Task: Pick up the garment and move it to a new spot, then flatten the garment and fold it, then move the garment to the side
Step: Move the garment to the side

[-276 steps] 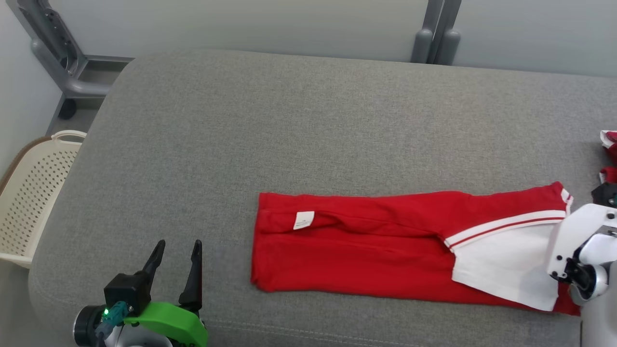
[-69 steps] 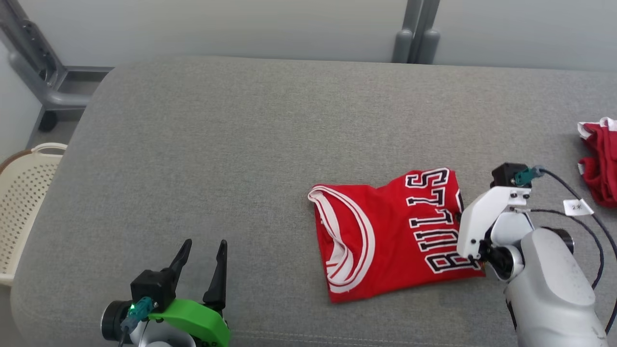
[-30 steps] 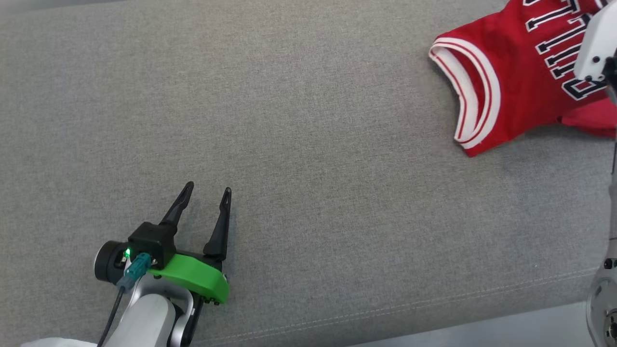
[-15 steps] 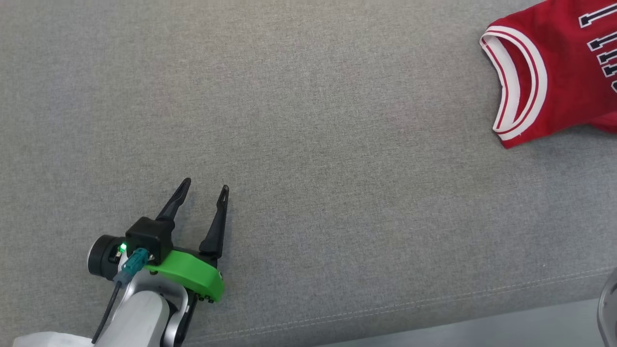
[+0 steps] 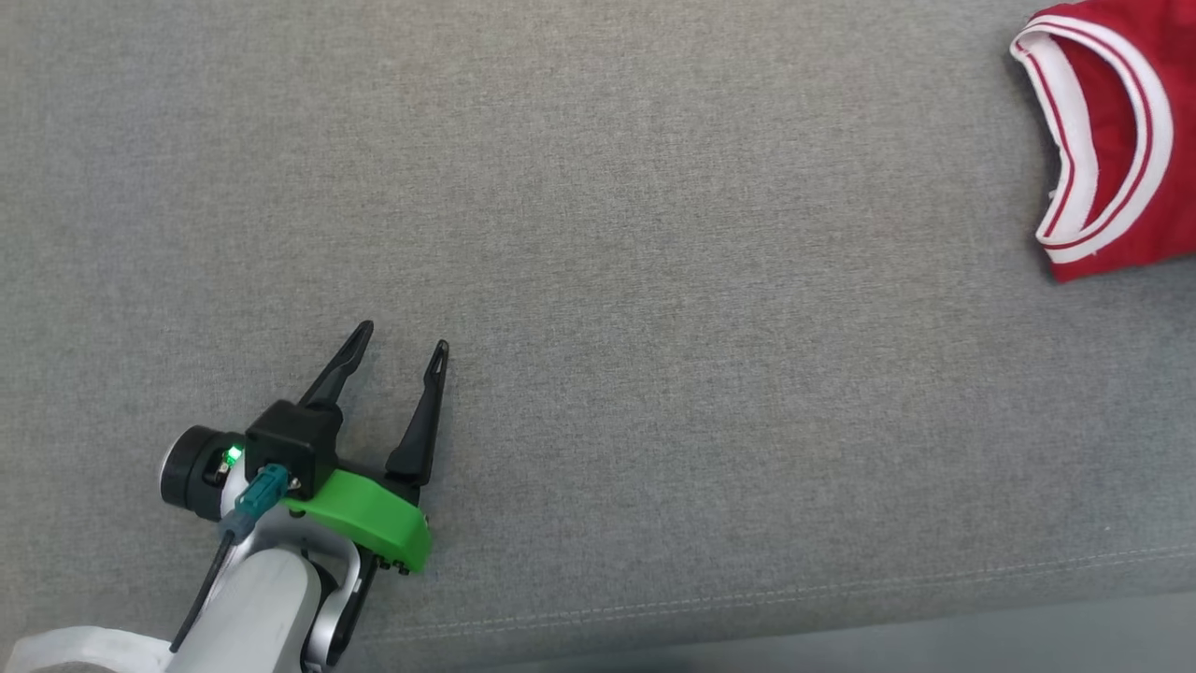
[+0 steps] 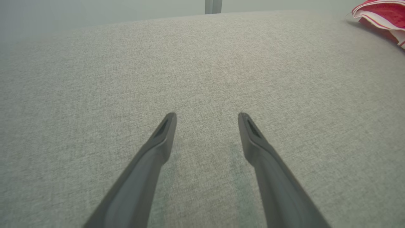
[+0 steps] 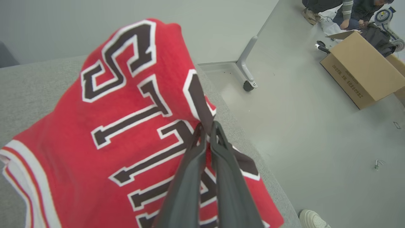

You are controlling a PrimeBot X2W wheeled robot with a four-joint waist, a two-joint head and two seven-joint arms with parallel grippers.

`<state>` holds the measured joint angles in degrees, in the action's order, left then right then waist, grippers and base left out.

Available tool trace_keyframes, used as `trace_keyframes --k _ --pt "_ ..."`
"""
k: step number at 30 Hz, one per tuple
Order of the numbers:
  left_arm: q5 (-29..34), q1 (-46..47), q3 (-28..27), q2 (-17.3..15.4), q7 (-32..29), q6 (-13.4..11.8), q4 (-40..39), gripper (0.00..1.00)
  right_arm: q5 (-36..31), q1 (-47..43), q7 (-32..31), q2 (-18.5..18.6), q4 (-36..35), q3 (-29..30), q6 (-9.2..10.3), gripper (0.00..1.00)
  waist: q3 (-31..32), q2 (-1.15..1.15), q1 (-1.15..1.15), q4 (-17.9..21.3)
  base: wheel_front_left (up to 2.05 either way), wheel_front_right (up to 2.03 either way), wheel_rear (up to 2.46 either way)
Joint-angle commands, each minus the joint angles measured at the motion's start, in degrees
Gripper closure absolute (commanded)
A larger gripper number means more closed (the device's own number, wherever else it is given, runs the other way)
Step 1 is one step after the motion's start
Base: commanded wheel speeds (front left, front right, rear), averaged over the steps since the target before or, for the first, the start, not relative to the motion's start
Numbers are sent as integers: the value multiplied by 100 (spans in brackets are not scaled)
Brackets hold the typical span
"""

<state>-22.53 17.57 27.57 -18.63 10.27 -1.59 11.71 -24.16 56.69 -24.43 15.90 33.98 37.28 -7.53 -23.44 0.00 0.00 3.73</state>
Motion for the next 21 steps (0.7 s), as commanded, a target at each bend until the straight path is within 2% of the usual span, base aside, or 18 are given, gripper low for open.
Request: trace_keyframes --k 1,5,6,7,16,20,21 --pt "43 93 -3 -42 -14 -28 -28 0 -125 54 106 58 24 70 9 100 -108 0 0 -115 0 0 0" --pt "70 122 47 -89 -79 -46 -164 0 -610 101 439 114 152 410 10 100 -236 0 0 -219 0 0 0" --pt "85 128 50 -103 -92 -53 -188 0 -746 92 553 137 188 428 9 42 -261 0 0 -235 0 0 0" --pt "94 132 55 -115 -104 -55 -220 0 -848 93 667 179 195 483 10 0 -286 0 0 -248 0 0 0" --pt "130 60 66 -146 -33 -174 -331 0 -1282 69 1219 173 682 849 10 0 -175 0 0 -250 0 0 0" --pt "48 11 -9 -94 61 -251 -308 0 -1305 70 1675 143 975 875 10 0 37 0 0 -234 0 0 0" --pt "38 -24 -104 -87 134 -374 -313 0 -1263 104 1975 115 1114 838 10 0 166 0 0 -223 0 0 0"
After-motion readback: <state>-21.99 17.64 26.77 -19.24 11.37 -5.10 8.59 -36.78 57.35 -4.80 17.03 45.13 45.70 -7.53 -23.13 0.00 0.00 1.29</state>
